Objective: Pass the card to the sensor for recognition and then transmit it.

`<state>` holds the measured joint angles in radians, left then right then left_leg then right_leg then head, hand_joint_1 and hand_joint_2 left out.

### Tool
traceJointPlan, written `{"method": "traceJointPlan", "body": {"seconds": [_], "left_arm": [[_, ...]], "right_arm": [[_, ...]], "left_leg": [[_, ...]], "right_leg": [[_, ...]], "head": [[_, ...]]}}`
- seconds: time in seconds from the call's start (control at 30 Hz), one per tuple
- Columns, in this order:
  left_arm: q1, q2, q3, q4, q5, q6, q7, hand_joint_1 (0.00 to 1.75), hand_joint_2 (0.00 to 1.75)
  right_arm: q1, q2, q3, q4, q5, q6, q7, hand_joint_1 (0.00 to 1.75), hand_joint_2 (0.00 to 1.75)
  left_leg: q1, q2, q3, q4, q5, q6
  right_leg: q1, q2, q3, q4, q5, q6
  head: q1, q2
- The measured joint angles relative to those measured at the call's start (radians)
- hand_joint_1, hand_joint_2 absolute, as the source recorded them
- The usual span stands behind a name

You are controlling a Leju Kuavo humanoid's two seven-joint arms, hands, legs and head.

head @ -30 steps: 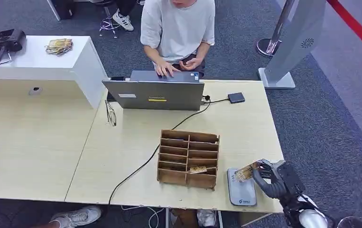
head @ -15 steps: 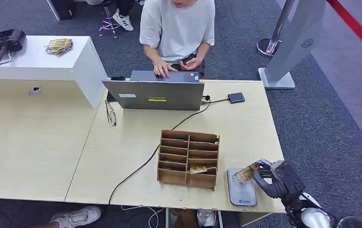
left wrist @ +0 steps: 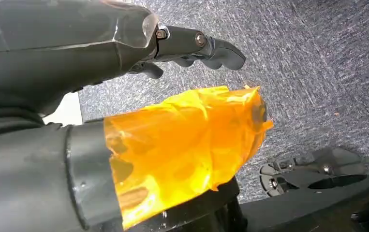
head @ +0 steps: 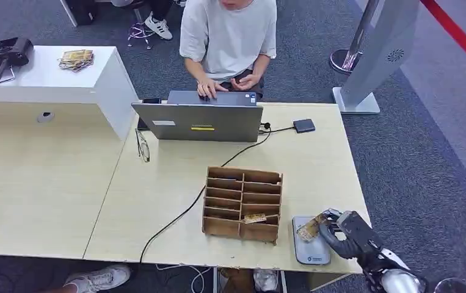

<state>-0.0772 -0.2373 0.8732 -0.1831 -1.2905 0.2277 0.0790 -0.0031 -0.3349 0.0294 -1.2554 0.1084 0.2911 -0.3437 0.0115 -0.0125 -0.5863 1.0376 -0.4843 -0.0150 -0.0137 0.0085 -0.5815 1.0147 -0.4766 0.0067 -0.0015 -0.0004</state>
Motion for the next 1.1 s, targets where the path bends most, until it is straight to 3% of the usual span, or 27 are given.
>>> {"method": "traceJointPlan", "body": {"seconds": [0.8,1.1], "left_arm": [[0.0,-0.001,0.0,0.0,-0.002,0.0,0.0,0.0,0.0],[0.0,-0.001,0.0,0.0,-0.002,0.0,0.0,0.0,0.0]], "right_arm": [[-0.013,0.0,0.057,0.004,0.215,-0.172,0.087,1.75,1.75],[-0.021,0.007,0.078,0.005,0.258,-0.188,0.102,1.75,1.75]], "left_leg": [[0.0,0.0,0.0,0.0,0.0,0.0],[0.0,0.0,0.0,0.0,0.0,0.0]], "right_leg": [[0.0,0.0,0.0,0.0,0.0,0.0],[0.0,0.0,0.0,0.0,0.0,0.0]], "head": [[0.0,0.0],[0.0,0.0]]}}
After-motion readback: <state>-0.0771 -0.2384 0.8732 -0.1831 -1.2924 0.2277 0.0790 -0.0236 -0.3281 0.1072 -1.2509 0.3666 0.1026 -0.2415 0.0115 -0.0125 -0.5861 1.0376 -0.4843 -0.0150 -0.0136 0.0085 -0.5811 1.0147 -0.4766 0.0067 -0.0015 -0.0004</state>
